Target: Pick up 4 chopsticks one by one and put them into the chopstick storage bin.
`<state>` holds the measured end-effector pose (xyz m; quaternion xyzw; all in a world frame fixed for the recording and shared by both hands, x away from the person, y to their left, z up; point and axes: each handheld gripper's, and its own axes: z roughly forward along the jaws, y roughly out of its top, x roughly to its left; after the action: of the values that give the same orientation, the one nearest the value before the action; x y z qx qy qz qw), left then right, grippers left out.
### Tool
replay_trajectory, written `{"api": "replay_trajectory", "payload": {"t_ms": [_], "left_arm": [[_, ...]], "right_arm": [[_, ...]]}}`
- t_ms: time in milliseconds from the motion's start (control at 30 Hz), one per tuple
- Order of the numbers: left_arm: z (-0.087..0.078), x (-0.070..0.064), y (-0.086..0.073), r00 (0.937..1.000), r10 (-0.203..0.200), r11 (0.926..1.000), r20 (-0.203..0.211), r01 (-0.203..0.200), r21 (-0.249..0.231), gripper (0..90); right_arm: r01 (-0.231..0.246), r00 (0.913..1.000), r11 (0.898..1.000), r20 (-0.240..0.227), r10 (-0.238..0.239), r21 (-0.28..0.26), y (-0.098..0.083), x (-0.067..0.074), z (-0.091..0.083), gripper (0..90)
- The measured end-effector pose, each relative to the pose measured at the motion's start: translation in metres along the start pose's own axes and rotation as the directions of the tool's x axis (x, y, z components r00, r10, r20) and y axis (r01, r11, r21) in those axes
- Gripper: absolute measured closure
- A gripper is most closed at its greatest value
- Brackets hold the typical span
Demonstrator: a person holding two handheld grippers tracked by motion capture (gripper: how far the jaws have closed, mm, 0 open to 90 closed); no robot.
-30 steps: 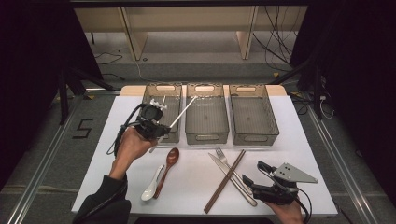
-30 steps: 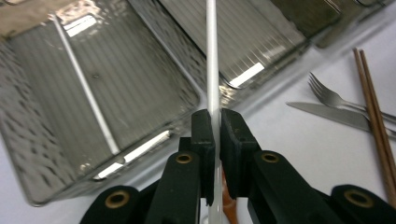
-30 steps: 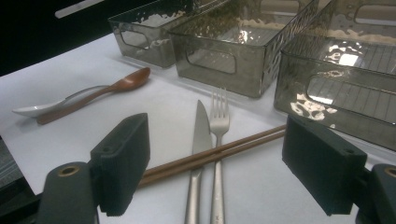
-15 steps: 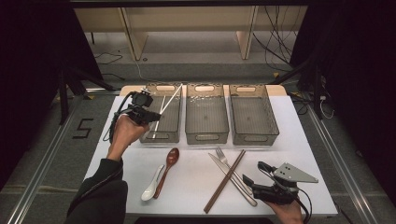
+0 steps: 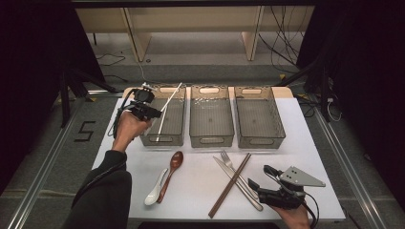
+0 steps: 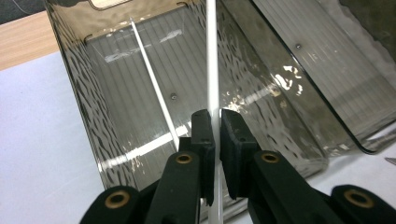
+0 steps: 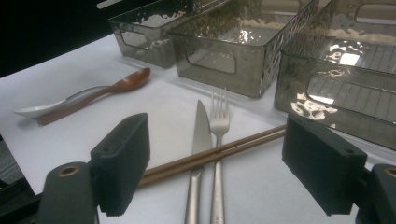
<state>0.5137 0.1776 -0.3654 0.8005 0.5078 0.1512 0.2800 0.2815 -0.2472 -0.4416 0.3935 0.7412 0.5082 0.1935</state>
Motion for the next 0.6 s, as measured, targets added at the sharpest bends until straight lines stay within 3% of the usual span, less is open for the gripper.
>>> {"api": "replay_trajectory", "payload": {"t_ms": [600], "left_arm": [[0.019, 0.017, 0.0, 0.9994, -0.015, 0.9996, -0.031, 0.015, -0.023, 83.7]], "right_arm": [[-0.002, 1.0, 1.0, -0.003, 0.002, 0.0, 0.0, 0.0, 0.0, 24.2]]}}
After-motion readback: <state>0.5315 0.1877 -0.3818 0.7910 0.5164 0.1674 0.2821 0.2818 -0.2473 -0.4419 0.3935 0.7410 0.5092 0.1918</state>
